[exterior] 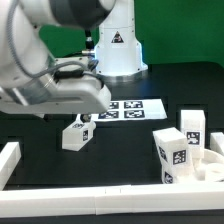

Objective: Assemble stool

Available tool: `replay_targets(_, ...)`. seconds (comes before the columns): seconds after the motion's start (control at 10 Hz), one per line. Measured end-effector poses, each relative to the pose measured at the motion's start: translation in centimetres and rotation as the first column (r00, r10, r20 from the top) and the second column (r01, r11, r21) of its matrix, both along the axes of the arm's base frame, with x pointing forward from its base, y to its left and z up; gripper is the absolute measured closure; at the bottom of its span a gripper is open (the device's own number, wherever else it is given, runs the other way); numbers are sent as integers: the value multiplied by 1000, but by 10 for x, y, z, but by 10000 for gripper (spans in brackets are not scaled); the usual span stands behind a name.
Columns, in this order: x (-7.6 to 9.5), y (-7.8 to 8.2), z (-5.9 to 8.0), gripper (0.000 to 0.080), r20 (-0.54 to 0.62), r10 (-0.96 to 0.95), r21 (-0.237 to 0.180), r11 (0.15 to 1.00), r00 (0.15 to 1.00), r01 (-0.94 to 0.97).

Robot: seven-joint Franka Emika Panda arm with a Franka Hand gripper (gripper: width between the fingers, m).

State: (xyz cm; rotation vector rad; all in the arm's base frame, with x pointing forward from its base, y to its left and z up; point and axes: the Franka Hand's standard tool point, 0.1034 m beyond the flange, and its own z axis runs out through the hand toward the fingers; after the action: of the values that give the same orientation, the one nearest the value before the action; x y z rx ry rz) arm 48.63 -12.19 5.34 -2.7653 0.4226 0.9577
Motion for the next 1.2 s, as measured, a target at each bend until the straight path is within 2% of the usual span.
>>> replay_targets(0.2, -7, 2, -1, 150, -145, 11, 54, 999, 989, -4)
replay_targets(0.3, -7, 1, -4, 150, -172, 13, 62, 998, 985, -3)
replay_targets(0.4, -5, 1, -5, 150, -162, 13, 59, 998, 987, -3)
replay_targets(0.5, -5, 8, -8, 150, -209, -60, 44, 996, 976, 71)
replay_targets(0.6, 0, 10, -17, 150, -231, -88, 29, 995, 969, 97)
replay_targets(0.7, 7, 14, -25, 150, -195, -69, 12, 997, 978, 72)
replay_targets(0.8, 6, 16, -24, 150, -194, -64, 14, 998, 979, 68)
replay_targets(1.0, 4, 13, -26, 150, -198, -72, 12, 997, 977, 76)
replay_targets(1.2, -14, 13, -38, 150, -300, -183, 26, 980, 936, 200)
